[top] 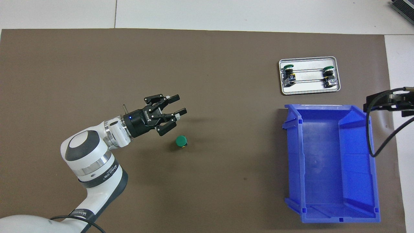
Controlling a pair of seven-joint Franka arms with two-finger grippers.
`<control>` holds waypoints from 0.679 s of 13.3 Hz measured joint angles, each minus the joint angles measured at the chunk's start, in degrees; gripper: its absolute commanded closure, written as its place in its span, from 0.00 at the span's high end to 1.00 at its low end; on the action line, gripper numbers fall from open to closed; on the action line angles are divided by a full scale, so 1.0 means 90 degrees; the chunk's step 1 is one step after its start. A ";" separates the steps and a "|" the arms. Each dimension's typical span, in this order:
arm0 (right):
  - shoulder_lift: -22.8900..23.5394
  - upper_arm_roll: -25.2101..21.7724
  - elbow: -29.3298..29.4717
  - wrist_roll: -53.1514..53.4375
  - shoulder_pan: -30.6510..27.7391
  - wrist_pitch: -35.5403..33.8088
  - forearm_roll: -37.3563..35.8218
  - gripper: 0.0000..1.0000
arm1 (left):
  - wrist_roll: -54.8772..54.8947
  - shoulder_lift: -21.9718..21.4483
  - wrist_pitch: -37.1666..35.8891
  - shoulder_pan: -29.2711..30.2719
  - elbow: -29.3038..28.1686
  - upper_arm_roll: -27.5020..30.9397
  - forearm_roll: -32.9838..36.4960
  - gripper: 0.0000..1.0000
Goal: Place and press button with both arms
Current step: 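Raise the left gripper and reposition it above the button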
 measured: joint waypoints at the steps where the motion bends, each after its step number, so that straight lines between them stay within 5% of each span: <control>1: 0.0000 0.0000 0.0000 0.0000 0.0000 0.0000 0.0000 1.00 | -0.0583 -0.0187 0.0637 -0.0154 0.0299 -0.0054 0.0003 0.59; 4: 0.0000 0.0000 0.0000 0.0000 0.0000 0.0000 0.0000 1.00 | -0.1729 -0.0560 0.1887 -0.0595 0.0878 -0.0161 0.0003 0.59; 9: 0.0000 0.0000 0.0000 0.0000 0.0000 0.0000 0.0000 1.00 | -0.2853 -0.0551 0.2382 -0.0639 0.1270 -0.0339 0.0681 0.59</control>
